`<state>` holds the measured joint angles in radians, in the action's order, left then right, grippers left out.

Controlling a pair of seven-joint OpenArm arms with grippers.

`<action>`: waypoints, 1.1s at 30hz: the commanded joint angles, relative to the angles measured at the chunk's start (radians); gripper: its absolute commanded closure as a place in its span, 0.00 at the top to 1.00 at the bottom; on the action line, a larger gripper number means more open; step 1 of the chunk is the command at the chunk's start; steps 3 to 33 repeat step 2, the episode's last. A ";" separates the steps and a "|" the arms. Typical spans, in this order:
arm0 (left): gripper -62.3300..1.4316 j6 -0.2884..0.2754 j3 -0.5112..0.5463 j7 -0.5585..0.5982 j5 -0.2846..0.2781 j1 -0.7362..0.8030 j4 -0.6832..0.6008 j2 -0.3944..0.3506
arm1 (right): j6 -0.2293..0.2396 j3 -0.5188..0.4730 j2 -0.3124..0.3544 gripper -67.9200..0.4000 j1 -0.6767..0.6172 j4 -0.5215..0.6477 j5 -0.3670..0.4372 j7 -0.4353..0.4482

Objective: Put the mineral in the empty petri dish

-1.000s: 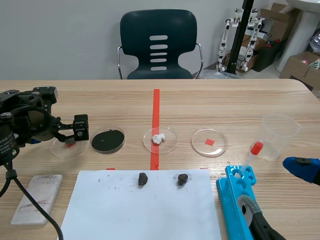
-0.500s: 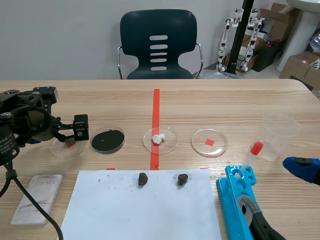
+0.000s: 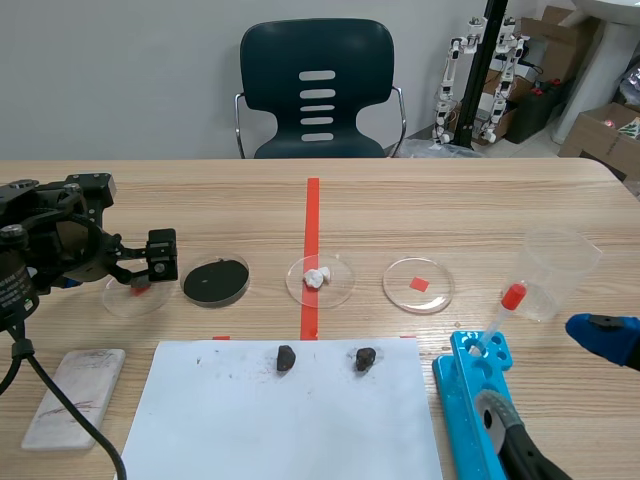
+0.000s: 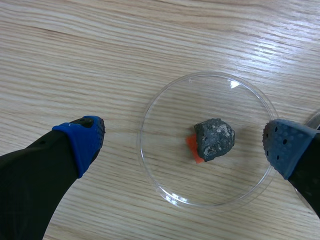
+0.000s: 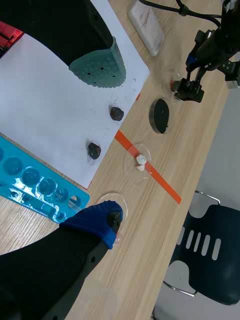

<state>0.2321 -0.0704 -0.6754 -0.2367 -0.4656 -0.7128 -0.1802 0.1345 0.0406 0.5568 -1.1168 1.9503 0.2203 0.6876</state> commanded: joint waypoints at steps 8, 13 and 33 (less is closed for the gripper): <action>1.00 -0.002 0.002 0.013 0.000 -0.019 -0.014 -0.009 | -0.003 -0.007 0.000 0.70 0.003 0.006 0.007 0.016; 1.00 -0.002 0.002 0.013 0.000 -0.019 -0.014 -0.009 | -0.003 -0.007 0.000 0.70 0.003 0.006 0.007 0.016; 1.00 -0.002 0.002 0.013 0.000 -0.019 -0.014 -0.009 | -0.003 -0.007 0.000 0.70 0.003 0.006 0.007 0.016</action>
